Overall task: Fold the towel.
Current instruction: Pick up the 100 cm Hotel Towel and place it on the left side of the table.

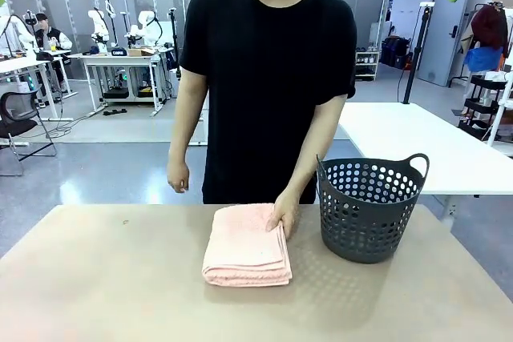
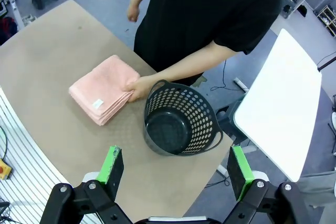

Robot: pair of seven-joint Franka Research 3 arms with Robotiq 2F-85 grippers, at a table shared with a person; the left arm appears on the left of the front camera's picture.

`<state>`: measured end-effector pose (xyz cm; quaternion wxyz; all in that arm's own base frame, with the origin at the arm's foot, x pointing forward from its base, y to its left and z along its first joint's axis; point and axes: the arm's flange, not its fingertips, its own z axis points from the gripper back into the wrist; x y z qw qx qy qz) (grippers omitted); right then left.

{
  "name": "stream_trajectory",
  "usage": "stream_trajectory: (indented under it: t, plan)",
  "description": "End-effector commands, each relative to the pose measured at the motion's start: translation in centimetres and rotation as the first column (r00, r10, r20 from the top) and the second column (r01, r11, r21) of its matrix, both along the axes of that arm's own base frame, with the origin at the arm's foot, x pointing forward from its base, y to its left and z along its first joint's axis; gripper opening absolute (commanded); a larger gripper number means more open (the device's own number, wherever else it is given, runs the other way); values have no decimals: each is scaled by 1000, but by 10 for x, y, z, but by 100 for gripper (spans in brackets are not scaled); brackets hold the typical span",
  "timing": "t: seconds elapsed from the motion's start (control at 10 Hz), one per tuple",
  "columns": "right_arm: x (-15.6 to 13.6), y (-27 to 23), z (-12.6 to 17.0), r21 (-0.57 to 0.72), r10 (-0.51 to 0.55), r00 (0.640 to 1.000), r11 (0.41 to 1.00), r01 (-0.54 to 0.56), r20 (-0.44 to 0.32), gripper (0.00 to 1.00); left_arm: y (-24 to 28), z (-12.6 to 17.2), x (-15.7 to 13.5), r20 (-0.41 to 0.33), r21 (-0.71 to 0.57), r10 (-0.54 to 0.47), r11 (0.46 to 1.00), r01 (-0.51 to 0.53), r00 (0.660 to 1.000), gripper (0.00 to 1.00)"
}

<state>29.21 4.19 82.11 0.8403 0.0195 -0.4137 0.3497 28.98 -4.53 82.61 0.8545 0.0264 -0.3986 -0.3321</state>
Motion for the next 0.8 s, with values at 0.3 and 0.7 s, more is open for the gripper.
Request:
stream_trajectory:
  t: [0.3,0.7]
  plan:
    - [-1,-1,0,7,-11,1000,1000,11,-2,100,1,1,-2,3,1,8,1000,-8,1000,100]
    - [-1,-1,0,7,-11,1000,1000,11,-2,100,1,1,-2,3,1,8,1000,-8,1000,100]
